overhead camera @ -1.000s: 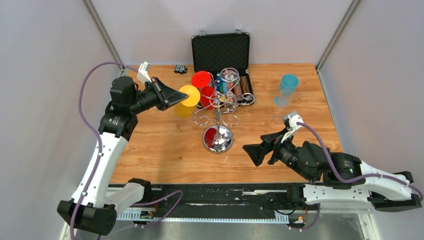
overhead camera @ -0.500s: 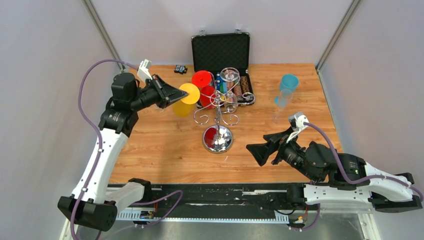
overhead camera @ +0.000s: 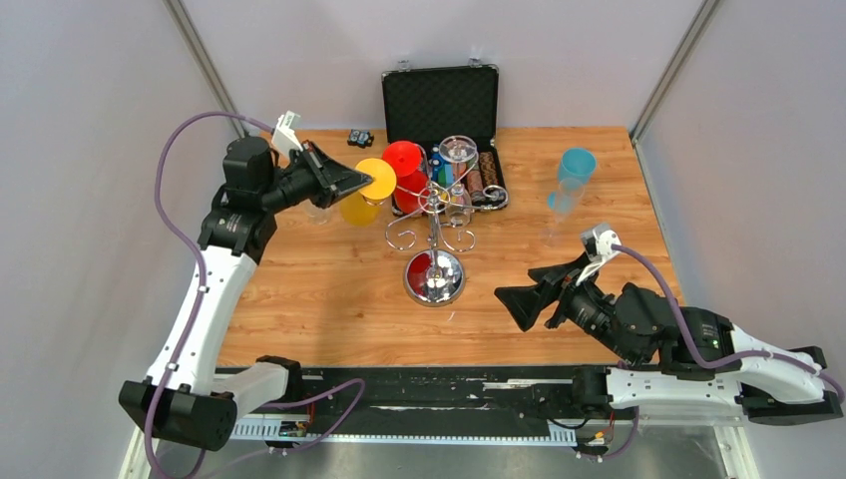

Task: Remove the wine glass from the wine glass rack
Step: Pick up the wine glass from the wine rack.

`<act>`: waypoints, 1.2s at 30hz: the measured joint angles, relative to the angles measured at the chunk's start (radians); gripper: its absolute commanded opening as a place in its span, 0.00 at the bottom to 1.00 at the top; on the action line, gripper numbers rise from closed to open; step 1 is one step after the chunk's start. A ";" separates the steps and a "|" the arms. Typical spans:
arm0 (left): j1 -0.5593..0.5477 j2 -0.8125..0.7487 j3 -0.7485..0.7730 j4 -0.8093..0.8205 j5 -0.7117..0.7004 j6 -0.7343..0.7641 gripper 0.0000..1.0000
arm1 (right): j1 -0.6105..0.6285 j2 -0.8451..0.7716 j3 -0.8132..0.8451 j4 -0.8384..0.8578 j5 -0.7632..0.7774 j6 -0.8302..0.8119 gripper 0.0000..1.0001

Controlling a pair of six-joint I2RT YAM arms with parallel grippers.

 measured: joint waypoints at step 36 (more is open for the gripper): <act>-0.106 0.048 0.047 0.026 0.075 0.047 0.00 | 0.000 -0.010 -0.024 0.000 0.018 0.000 0.85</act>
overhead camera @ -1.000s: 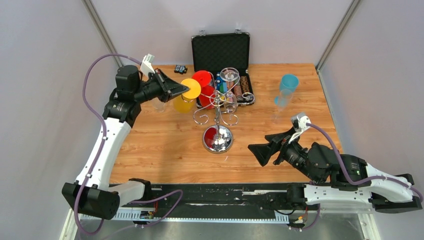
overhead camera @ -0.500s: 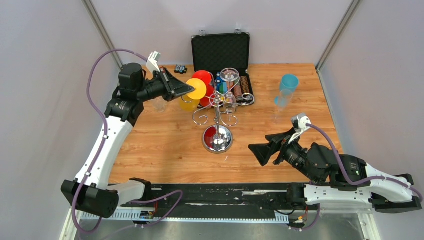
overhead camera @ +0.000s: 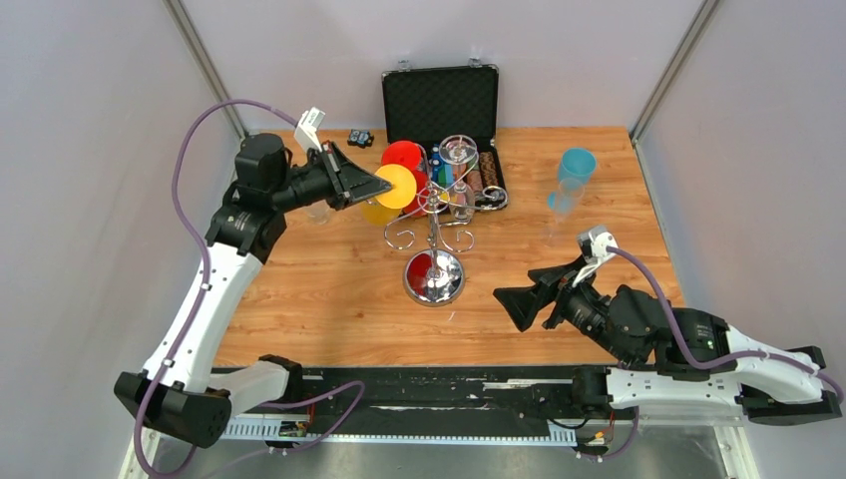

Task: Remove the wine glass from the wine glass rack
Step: Pick up the wine glass from the wine rack.

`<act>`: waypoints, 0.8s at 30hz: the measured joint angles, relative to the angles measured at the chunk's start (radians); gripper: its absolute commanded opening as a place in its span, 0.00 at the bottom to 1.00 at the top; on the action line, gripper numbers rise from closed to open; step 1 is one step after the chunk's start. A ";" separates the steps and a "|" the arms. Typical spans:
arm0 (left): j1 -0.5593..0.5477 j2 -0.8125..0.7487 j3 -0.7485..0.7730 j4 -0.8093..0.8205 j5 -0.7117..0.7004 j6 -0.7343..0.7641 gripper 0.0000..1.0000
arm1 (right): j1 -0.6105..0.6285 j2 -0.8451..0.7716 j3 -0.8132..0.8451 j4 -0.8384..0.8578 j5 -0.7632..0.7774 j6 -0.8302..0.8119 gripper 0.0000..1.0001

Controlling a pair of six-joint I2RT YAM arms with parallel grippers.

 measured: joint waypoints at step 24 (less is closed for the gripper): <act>-0.005 -0.167 -0.074 -0.092 -0.016 0.055 0.00 | 0.000 0.099 0.062 0.002 -0.008 0.000 0.85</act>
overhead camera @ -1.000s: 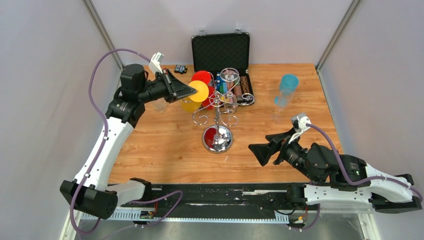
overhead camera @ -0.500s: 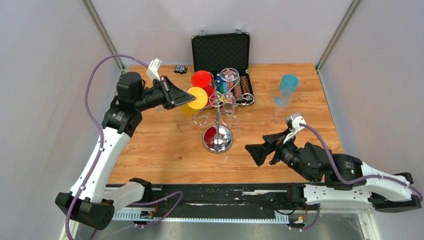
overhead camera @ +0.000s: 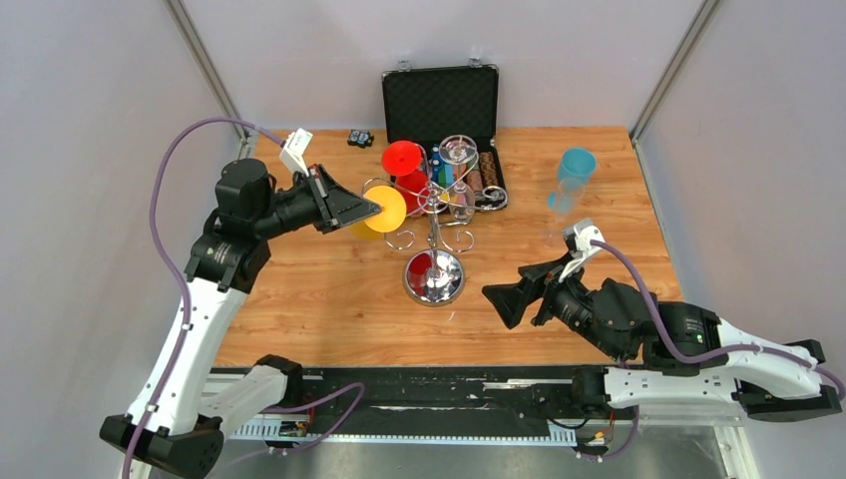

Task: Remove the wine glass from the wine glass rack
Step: Pick up the wine glass from the wine rack.

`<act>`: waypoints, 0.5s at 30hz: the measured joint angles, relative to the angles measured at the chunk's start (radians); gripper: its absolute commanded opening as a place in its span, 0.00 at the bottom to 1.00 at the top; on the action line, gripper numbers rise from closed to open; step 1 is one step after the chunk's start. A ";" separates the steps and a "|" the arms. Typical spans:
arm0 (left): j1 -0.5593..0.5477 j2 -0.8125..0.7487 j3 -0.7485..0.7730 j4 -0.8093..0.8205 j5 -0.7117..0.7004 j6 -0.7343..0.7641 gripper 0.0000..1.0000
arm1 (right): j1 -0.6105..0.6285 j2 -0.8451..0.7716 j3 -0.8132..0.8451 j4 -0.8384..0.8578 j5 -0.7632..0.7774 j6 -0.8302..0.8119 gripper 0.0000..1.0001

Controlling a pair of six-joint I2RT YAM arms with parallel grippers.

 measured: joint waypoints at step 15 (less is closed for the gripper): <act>0.000 -0.131 0.014 -0.207 -0.008 0.154 0.00 | 0.000 0.063 0.109 0.002 -0.037 -0.007 0.86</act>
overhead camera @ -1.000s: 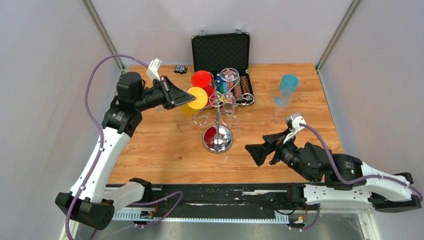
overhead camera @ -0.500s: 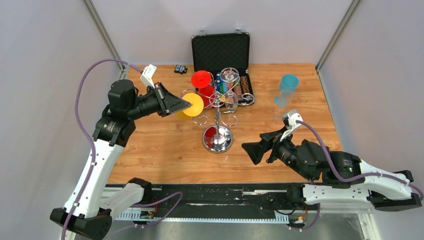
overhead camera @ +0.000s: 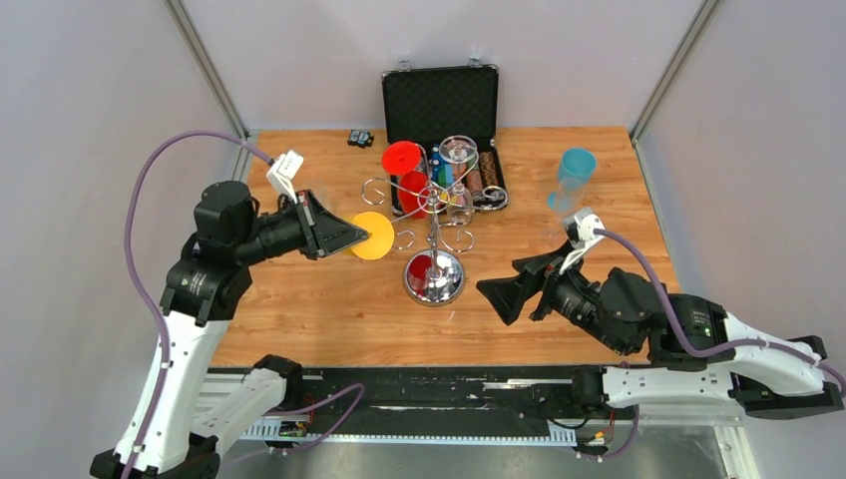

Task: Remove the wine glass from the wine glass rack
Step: Place the wine glass at the center of the board.

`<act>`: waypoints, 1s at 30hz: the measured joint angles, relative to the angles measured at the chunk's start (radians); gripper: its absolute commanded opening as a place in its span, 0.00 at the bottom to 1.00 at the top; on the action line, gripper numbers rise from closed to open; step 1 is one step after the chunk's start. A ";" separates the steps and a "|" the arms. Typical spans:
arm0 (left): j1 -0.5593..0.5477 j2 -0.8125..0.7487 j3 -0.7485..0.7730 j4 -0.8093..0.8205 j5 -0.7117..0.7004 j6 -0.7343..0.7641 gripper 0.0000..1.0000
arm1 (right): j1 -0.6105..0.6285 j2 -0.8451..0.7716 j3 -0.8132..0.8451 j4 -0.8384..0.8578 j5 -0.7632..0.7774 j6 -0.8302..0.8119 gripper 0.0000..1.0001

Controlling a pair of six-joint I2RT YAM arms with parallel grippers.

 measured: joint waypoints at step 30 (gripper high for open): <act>-0.222 -0.071 0.019 -0.290 0.012 0.317 0.00 | -0.017 0.377 0.340 0.022 -0.197 -0.158 0.89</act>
